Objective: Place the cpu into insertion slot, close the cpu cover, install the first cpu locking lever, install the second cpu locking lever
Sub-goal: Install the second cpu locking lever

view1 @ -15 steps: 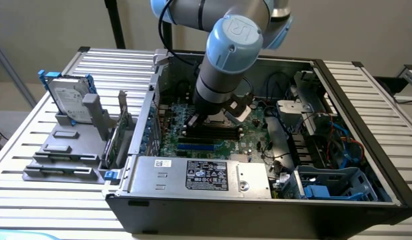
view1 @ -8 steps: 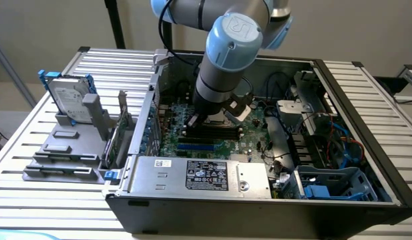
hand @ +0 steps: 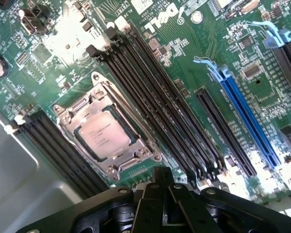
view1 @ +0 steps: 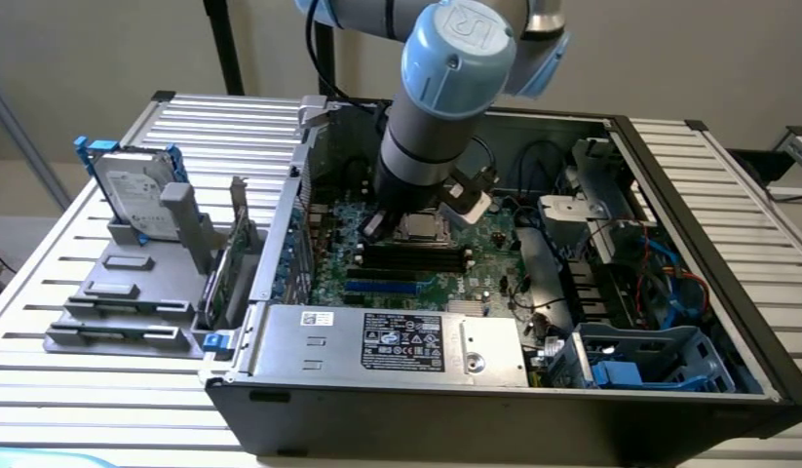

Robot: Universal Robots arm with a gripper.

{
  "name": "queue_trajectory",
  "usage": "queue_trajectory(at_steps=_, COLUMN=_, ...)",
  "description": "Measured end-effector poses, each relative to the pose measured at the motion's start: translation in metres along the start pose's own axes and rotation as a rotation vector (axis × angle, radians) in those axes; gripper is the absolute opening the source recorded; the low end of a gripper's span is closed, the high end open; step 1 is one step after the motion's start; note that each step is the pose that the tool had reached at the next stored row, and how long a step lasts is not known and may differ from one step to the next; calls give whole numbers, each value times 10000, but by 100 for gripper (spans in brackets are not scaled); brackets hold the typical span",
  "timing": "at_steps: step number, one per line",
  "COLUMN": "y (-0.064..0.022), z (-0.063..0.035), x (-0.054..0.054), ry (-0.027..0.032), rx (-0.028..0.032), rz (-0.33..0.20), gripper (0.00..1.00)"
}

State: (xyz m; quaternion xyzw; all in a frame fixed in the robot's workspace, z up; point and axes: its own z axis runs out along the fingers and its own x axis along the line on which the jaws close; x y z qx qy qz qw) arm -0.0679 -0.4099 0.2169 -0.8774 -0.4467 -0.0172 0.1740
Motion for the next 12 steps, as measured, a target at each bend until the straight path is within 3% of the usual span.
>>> queue_trajectory(at_steps=4, y=-46, z=-47, x=-13, ry=-3, rx=2, rz=-11, gripper=11)
queue_trajectory(at_steps=12, y=-46, z=-48, x=-12, ry=1, rx=5, rz=-11, gripper=11)
